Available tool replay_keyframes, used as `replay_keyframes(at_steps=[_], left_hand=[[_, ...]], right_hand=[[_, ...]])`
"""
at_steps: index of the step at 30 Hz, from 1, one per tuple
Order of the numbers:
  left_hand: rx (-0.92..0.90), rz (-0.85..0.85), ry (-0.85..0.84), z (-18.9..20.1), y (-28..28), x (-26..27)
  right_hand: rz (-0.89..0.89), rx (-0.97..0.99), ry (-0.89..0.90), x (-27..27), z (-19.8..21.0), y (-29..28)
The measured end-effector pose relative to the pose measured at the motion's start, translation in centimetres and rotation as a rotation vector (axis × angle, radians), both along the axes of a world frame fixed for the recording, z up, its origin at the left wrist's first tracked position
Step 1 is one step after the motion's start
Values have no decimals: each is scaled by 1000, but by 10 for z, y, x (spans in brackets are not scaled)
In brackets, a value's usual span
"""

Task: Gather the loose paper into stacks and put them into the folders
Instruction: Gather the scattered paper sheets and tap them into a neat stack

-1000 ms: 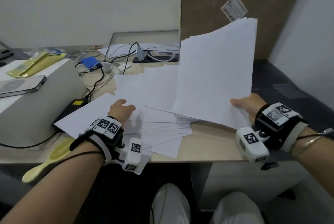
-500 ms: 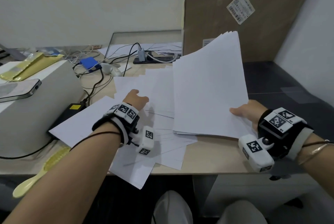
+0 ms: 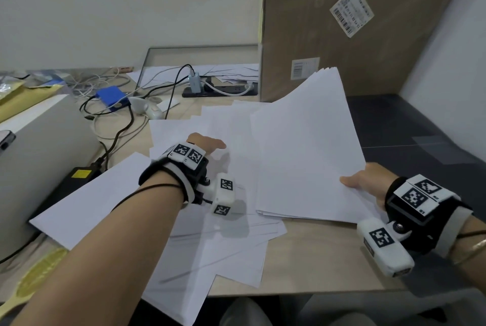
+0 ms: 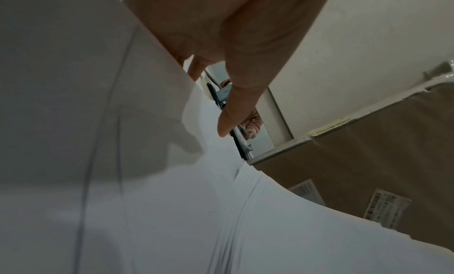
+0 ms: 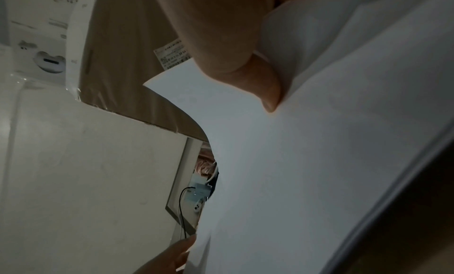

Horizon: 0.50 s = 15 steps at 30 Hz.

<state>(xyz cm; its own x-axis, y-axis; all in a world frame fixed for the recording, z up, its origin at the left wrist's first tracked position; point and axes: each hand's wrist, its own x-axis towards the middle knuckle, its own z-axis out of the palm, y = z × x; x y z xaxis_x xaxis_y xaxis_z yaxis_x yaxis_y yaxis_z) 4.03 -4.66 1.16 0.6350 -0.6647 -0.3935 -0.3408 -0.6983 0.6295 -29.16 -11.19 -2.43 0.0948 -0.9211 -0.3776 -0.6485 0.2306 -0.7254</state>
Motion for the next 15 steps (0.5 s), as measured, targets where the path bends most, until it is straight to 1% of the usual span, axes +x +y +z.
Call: replay_keyframes(at_steps=[2,5,7,9,11,12,15], left_hand=[[3,-31,45,-1,-4,2],[-50,-1,212,1,-3,0],[-71,36,242,2,-1,1],[-56,30,273,7,6,0],[-3,-25,294,9,13,2],[21,-58,282,9,17,2],[28,-81,228,7,30,-6]], right_hand=[[0,10,-19,0,-2,-1],[0,1,-22,1,-3,-1],[-10,8,-45,0,-5,0],[-20,19,-75,-2,-6,1],[-23,25,-91,-3,-6,1],[-24,25,-96,-3,-6,2],[-21,35,-109,-3,-3,5]])
